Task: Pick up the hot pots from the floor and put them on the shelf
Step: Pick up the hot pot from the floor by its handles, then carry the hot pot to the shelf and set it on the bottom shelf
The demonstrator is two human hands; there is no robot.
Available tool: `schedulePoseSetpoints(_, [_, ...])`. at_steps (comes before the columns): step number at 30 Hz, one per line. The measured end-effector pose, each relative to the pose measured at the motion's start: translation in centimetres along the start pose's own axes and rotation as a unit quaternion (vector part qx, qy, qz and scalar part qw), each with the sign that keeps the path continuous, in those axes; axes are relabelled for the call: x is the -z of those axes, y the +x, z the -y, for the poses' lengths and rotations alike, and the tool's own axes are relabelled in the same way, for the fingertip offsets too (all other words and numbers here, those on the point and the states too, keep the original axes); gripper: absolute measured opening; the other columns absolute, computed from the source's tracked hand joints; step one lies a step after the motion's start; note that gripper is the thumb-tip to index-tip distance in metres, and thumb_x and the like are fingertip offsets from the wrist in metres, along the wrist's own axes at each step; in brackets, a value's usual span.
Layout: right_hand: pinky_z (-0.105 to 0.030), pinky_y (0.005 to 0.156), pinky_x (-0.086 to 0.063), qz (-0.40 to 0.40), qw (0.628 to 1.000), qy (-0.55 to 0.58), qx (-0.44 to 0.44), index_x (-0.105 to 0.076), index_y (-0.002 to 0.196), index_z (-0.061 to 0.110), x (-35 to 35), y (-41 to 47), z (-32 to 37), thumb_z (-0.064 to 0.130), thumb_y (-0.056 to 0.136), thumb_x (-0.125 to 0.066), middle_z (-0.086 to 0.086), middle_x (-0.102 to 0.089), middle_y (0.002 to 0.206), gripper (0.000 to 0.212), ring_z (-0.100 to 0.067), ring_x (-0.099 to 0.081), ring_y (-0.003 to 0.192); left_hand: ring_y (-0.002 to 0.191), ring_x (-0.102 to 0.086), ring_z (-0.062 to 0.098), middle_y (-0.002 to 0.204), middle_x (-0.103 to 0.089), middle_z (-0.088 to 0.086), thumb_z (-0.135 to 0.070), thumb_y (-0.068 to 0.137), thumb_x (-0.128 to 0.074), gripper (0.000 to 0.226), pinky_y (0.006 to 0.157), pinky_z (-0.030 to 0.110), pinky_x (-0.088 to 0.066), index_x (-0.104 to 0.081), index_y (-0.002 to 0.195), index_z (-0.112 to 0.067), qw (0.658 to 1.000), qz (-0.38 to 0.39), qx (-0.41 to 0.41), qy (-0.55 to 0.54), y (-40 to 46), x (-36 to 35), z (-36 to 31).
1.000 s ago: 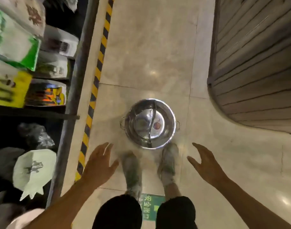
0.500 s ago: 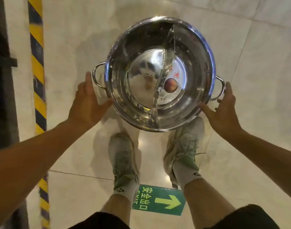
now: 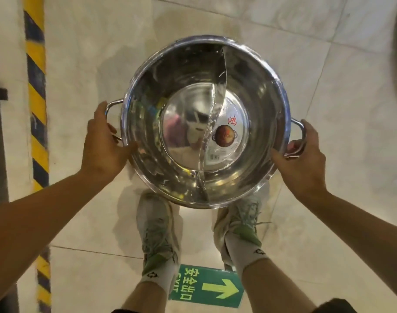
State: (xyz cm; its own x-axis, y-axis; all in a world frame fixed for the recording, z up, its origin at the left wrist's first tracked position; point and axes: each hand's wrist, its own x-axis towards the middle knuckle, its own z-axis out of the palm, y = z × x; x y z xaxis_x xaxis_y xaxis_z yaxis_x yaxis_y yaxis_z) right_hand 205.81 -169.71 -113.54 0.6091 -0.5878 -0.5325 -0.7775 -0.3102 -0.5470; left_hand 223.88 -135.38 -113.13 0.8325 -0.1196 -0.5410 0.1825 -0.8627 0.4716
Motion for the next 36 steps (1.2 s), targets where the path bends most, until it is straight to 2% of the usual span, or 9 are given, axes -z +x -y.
schedulePoseSetpoints(5, [0.001,0.058,-0.043,-0.001,1.000,0.019,0.024,-0.034,0.148,0.020,7.1,-4.4,7.1,0.030,0.079,-0.081,0.016,-0.059,0.079,0.084,0.010,-0.060,0.076,0.089,-0.054,0.025,0.112,-0.053,0.016,-0.039,0.069,-0.085,0.106,0.074,0.038,-0.048,-0.024,0.153,-0.022,0.999,0.001,0.008,-0.033,-4.4,9.0,-4.8])
schedulePoseSetpoints(12, [-0.008,0.059,-0.046,-0.023,0.996,0.071,0.057,-0.030,0.147,0.037,21.4,-12.0,22.4,0.029,0.078,-0.082,0.016,-0.060,0.081,0.086,0.002,-0.061,0.076,0.069,-0.050,0.022,0.093,-0.050,0.010,-0.029,0.066,-0.090,0.098,0.064,0.030,-0.047,-0.032,0.138,-0.062,0.986,-0.042,-0.039,-0.159,-11.7,26.5,-16.2])
schedulePoseSetpoints(15, [-0.012,0.062,-0.049,-0.040,0.992,0.095,0.075,-0.030,0.149,0.035,28.3,-16.7,29.5,0.036,0.076,-0.082,0.012,-0.060,0.081,0.090,-0.001,-0.061,0.077,0.068,-0.056,0.012,0.091,-0.053,0.005,-0.032,0.065,-0.090,0.096,0.065,0.028,-0.052,-0.037,0.143,-0.051,0.981,-0.054,-0.050,-0.177,-15.9,35.1,-21.5])
schedulePoseSetpoints(20, [0.000,0.069,-0.044,-0.062,0.981,0.125,0.136,-0.030,0.151,0.026,38.8,-24.9,39.6,0.025,0.077,-0.083,0.040,-0.058,0.091,0.091,0.013,-0.060,0.089,0.086,-0.059,0.013,0.115,-0.059,0.011,-0.016,0.072,-0.086,0.090,0.078,0.021,-0.053,-0.040,0.144,-0.044,0.961,-0.105,-0.108,-0.230,-24.1,47.4,-29.1])
schedulePoseSetpoints(23, [0.002,0.066,-0.042,-0.077,0.975,0.128,0.166,-0.037,0.145,0.028,43.6,-29.8,43.4,0.023,0.078,-0.083,0.044,-0.057,0.092,0.082,0.018,-0.058,0.087,0.092,-0.058,-0.004,0.114,-0.053,-0.015,-0.019,0.072,-0.086,0.088,0.076,0.007,-0.047,-0.040,0.136,-0.057,0.951,-0.114,-0.160,-0.239,-29.1,52.9,-32.5])
schedulePoseSetpoints(25, [0.004,0.063,-0.039,-0.096,0.971,0.127,0.176,-0.037,0.145,0.030,46.1,-32.4,45.6,0.027,0.076,-0.084,0.041,-0.058,0.089,0.084,0.019,-0.057,0.083,0.101,-0.053,-0.022,0.122,-0.050,-0.024,-0.017,0.072,-0.086,0.086,0.080,0.000,-0.044,-0.043,0.141,-0.043,0.938,-0.112,-0.185,-0.270,-31.6,55.5,-33.8])
schedulePoseSetpoints(29, [-0.009,0.065,-0.047,-0.119,0.966,0.100,0.208,-0.040,0.142,0.034,49.1,-35.2,47.8,0.034,0.074,-0.083,0.019,-0.060,0.088,0.080,0.001,-0.062,0.076,0.094,-0.066,-0.005,0.126,-0.059,0.002,-0.009,0.072,-0.085,0.090,0.079,0.012,-0.053,-0.040,0.147,-0.025,0.928,-0.089,-0.209,-0.295,-33.8,57.9,-34.4])
schedulePoseSetpoints(32, [-0.029,0.071,-0.053,-0.120,0.964,0.079,0.223,-0.038,0.145,0.034,50.3,-36.0,48.6,0.038,0.073,-0.082,0.013,-0.063,0.089,0.085,-0.006,-0.065,0.072,0.094,-0.070,0.000,0.117,-0.068,-0.006,-0.018,0.068,-0.085,0.087,0.074,0.009,-0.052,-0.043,0.140,-0.046,0.918,-0.082,-0.236,-0.307,-34.7,58.9,-34.6])
schedulePoseSetpoints(36, [-0.025,0.067,-0.052,-0.126,0.957,0.084,0.249,-0.038,0.147,0.032,51.2,-36.1,49.7,0.036,0.074,-0.082,0.008,-0.062,0.087,0.085,-0.008,-0.062,0.072,0.099,-0.067,-0.002,0.131,-0.060,0.003,-0.013,0.070,-0.086,0.092,0.077,0.007,-0.051,-0.040,0.148,-0.031,0.921,-0.105,-0.224,-0.301,-34.6,59.7,-34.7])
